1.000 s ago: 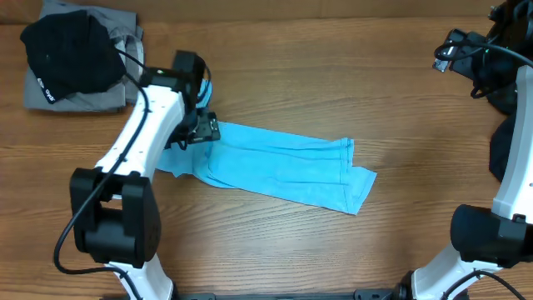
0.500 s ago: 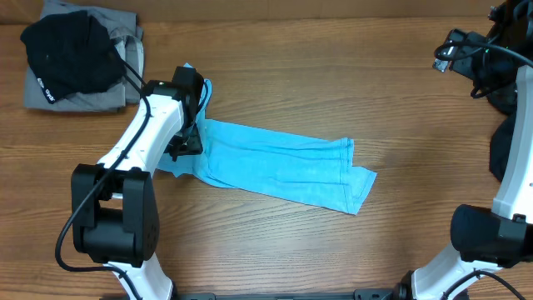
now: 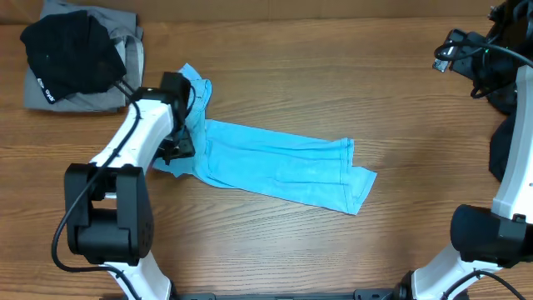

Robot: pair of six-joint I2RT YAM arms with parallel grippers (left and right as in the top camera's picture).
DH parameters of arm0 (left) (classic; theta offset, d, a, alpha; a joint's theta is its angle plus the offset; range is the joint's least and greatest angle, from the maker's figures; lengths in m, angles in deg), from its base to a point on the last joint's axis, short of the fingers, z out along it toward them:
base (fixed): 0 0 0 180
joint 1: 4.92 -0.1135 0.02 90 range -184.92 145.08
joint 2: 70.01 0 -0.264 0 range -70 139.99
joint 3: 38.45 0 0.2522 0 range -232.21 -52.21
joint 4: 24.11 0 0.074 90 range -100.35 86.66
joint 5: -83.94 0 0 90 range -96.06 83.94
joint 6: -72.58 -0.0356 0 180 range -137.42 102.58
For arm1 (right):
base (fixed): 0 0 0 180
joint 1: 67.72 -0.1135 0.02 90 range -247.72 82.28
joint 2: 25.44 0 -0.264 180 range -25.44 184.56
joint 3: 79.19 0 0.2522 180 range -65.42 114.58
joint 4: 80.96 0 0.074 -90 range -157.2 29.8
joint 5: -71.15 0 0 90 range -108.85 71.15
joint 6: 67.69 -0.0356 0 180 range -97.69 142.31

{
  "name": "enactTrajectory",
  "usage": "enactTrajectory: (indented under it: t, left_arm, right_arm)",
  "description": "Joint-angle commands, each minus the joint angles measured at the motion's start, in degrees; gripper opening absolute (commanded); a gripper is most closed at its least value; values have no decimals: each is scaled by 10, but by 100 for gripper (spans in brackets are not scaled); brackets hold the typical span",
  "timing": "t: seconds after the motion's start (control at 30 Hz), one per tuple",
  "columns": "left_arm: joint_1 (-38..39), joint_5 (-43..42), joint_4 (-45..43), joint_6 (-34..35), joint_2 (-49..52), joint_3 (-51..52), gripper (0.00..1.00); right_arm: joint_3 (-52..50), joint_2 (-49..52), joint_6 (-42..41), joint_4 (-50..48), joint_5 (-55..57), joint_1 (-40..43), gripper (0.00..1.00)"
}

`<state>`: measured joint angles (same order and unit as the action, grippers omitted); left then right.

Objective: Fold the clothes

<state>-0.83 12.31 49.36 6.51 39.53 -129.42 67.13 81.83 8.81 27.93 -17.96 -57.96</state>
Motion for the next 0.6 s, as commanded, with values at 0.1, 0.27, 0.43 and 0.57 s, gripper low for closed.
enactTrajectory:
  t: [0.1, 0.27, 0.43, 0.57]
  left_arm:
    - [-42, -66, -12, -2, -1, 3, 76]
    - [-48, -97, -28, -28, -1, 3, 76]
    - [-48, -118, -29, -34, -1, 3, 76]
    - [-48, -118, -32, -43, -1, 3, 76]
  right_arm:
    - [0, -4, -2, -3, 5, 3, 100]
    - [0, -4, -2, -3, 5, 3, 100]
    - [0, -4, -2, -3, 5, 3, 100]
    - [0, -4, -2, -3, 5, 3, 100]
